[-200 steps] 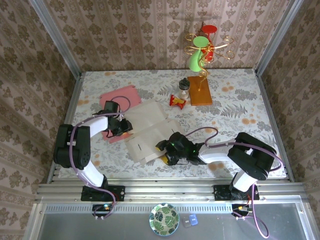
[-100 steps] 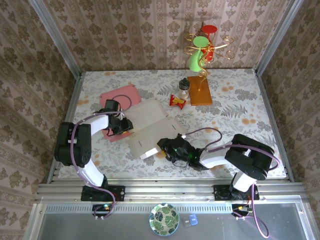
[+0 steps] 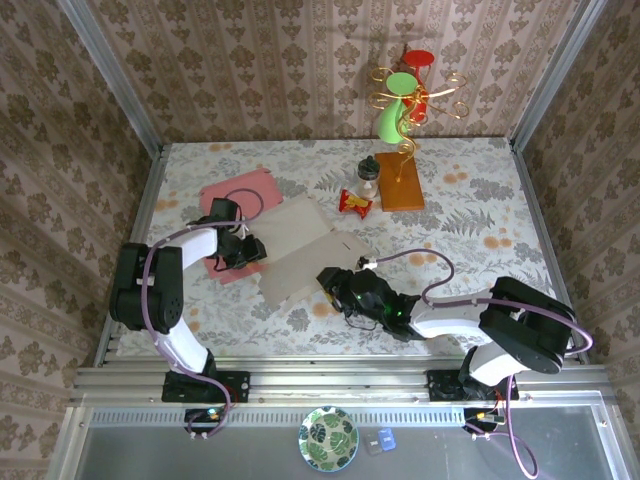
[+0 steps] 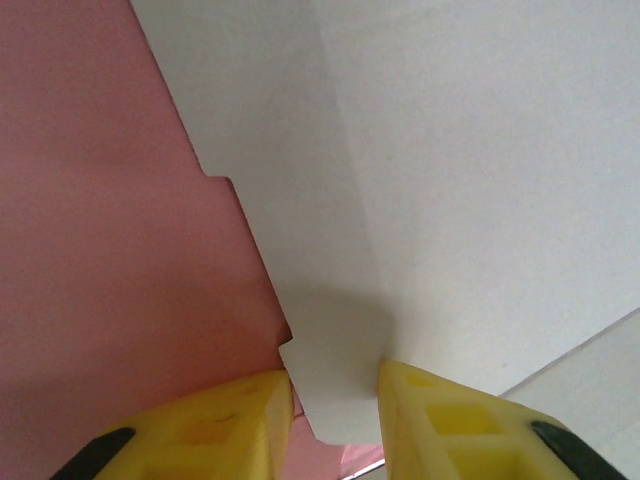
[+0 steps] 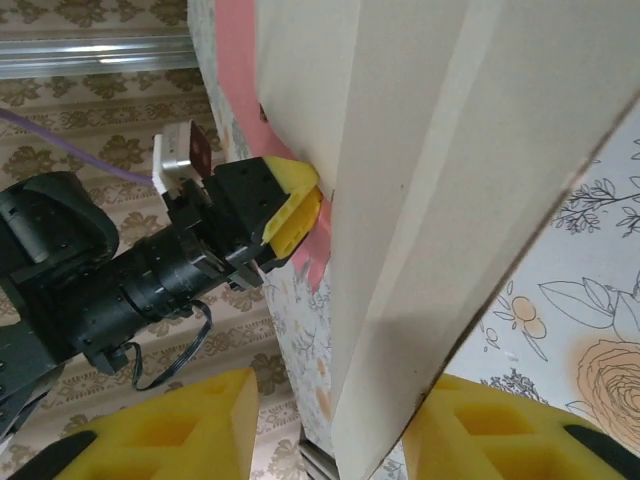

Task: Fold the paper box

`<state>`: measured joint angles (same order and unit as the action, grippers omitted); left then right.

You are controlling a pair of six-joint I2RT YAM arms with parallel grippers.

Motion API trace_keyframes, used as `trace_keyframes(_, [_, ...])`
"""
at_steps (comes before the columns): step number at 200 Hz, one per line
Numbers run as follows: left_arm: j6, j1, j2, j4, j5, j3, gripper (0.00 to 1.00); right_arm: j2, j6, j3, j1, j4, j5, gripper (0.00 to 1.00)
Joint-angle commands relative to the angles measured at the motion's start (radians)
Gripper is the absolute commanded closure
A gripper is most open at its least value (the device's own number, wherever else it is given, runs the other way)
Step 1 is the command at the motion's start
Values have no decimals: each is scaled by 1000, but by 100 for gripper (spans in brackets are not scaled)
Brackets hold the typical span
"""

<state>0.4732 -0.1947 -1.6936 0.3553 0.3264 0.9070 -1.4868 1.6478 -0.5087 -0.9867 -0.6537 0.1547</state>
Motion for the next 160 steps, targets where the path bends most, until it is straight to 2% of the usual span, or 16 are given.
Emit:
trace_keyframes(1, [-23,-3,-56,70,-38,-20,68,34,-31,-20,-7,40,67,59])
trace_keyframes(95, [-21,-9,-43,73,-39,-25,69,-11,-22,-69,-7,69,102,74])
trace_keyframes(138, [-26,-9,-27,85,-44,-24,68,-3,-16,-95,-7,102,102,94])
trace_keyframes(149, [-21,-9,-15,94,-50,-18,65,5,-12,-101,-7,122,105,98])
trace_keyframes(160, [-14,-9,13,110,-67,-11,54,15,-8,-109,-7,133,113,100])
